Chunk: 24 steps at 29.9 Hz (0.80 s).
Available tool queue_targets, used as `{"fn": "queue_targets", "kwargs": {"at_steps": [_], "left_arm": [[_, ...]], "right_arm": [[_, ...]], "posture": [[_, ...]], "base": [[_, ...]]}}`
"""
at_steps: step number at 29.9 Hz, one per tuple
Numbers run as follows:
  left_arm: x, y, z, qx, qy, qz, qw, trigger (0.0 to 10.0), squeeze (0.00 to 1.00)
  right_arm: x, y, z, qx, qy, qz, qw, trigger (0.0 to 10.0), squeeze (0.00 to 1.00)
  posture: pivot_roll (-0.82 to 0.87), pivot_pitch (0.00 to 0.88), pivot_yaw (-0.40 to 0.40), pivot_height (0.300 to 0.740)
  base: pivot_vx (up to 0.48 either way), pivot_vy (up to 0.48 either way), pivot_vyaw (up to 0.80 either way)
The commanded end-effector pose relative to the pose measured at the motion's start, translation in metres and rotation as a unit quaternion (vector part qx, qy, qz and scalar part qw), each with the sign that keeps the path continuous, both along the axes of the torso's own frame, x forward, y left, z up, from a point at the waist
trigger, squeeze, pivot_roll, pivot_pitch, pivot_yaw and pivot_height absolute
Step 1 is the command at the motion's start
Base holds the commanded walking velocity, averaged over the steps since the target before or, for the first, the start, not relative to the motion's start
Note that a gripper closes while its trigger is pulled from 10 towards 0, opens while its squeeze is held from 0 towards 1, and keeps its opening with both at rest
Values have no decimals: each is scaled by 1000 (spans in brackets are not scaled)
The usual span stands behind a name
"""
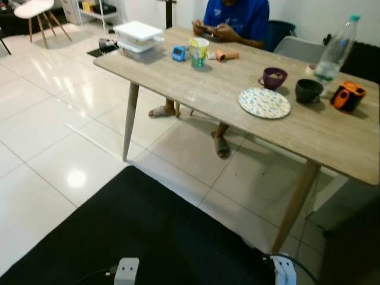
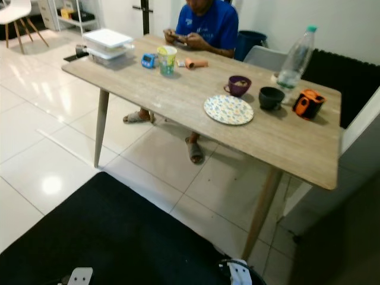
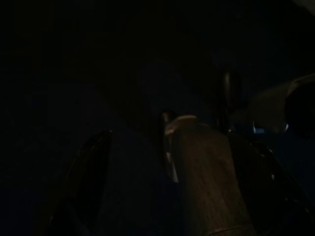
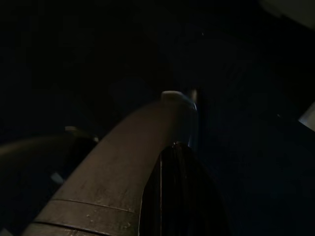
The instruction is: Restocking fridge
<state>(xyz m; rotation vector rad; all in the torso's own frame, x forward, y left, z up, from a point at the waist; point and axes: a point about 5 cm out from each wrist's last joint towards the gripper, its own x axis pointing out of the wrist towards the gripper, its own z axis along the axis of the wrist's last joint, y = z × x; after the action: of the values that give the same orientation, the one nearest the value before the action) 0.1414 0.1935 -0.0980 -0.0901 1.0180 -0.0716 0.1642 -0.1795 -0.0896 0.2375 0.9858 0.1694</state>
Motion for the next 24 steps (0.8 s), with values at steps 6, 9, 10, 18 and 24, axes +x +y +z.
{"fn": "queue_targets", "kwargs": {"at_steps": [6,9,10,18,24], "left_arm": [[-4,-3,-2,-2,9,-3,1000,10000,0],[-5,-3,-2,-2,9,-2,1000,10000,0],[-4,-3,-2,-2,9,-2,1000,10000,0],[-3,-2,-2,-3,6,16,1000,10000,0],[-4,-2,-2,-7,9,1,1000,10000,0]], "right_arm": [[-8,0,-4,3,20,-2,1000,10000,0],[-8,0,-4,3,21,-1,1000,10000,0],[-8,1,-4,2,21,0,1000,10000,0],[-7,0,-3,3,16,-6,1000,10000,0],[-7,0,-3,2,16,-2,1000,10000,0]], "posture": [[-70,96,-22,740],[-70,96,-22,740],[-70,96,-22,740],[-70,96,-22,740],[-66,96,-23,740]], "base": [[443,0,-327],[440,0,-773],[442,0,-769],[155,0,-259],[0,-51,0]]}}
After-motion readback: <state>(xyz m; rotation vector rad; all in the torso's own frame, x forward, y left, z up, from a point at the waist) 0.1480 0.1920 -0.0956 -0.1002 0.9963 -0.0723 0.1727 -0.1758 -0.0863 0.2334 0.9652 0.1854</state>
